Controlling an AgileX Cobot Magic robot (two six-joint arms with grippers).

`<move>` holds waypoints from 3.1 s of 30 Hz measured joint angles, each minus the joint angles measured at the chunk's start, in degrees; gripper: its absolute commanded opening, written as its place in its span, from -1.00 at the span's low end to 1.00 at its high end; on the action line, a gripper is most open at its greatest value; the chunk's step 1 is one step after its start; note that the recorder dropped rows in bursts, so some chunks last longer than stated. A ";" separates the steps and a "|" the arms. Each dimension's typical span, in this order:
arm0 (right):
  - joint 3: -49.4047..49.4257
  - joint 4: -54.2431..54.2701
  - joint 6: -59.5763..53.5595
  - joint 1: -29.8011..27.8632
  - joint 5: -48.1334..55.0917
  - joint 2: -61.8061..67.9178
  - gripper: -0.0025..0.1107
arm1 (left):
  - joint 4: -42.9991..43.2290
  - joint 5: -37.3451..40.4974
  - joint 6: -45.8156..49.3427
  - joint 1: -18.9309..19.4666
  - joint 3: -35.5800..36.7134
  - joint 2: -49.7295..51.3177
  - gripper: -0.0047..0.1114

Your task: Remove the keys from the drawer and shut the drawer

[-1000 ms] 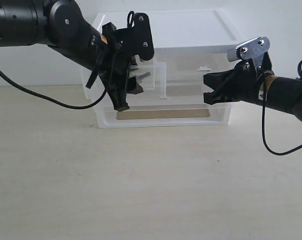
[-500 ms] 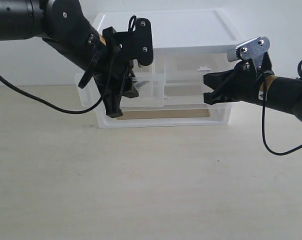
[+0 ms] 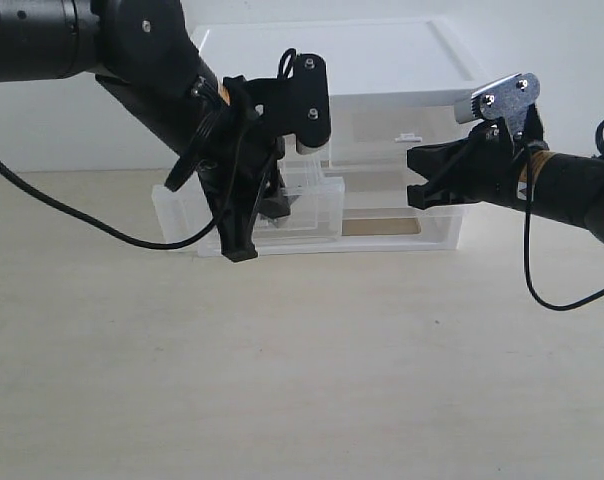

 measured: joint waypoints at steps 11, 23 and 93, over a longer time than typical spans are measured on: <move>0.00 0.00 0.00 0.00 0.00 0.00 -0.96 | 0.13 0.87 -1.60 -0.28 0.00 -0.14 0.32; 0.00 0.00 0.00 0.00 0.00 0.00 -0.96 | -1.63 0.35 -3.84 -0.28 0.00 -6.33 0.32; 0.00 0.00 0.00 0.00 0.23 0.00 -0.96 | -1.68 7.22 -34.15 4.42 -7.23 -11.48 -0.84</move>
